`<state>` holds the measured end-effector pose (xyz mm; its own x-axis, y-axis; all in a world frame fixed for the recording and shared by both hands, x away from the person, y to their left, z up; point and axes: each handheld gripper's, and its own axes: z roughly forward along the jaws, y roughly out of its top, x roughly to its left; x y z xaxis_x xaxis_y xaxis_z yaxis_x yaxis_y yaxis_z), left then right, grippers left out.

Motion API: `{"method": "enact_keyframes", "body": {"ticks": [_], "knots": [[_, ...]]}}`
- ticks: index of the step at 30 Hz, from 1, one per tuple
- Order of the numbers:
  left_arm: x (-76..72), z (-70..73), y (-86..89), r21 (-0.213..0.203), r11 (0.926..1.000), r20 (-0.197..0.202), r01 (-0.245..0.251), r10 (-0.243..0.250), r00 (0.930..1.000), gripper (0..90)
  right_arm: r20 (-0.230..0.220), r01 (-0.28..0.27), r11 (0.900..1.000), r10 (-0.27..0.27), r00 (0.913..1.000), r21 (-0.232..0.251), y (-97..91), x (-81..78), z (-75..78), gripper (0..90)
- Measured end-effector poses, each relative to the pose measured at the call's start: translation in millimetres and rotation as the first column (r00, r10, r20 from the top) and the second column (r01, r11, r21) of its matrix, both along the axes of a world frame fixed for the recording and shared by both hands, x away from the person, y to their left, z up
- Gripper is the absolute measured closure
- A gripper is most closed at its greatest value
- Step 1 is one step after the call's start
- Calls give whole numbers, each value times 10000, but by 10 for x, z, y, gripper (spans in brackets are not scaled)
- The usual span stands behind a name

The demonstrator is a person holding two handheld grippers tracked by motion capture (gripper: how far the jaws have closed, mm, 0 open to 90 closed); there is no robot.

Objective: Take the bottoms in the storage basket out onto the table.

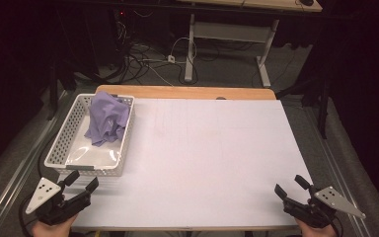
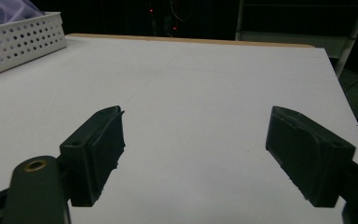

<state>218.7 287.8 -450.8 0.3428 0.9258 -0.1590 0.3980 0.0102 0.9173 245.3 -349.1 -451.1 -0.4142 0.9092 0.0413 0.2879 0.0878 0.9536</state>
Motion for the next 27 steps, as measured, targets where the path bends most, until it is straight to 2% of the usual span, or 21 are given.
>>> {"method": "enact_keyframes", "body": {"ticks": [10,13,19,27], "knots": [[-13,0,9,-49,10000,92,-10,11,10000,282,-3,-118,9999,118,9999,-68,19,12,-1,203],[-14,3,2,50,10000,132,-60,59,9999,282,2,-125,9999,125,9999,-23,14,6,-1,203],[1,9,7,-50,10000,129,-35,36,9999,282,-38,-135,9999,135,9999,-42,14,5,-4,204],[-4,20,-8,103,9999,193,16,-18,9998,282,-28,-224,9997,224,9997,-46,18,10,-5,204]]}}
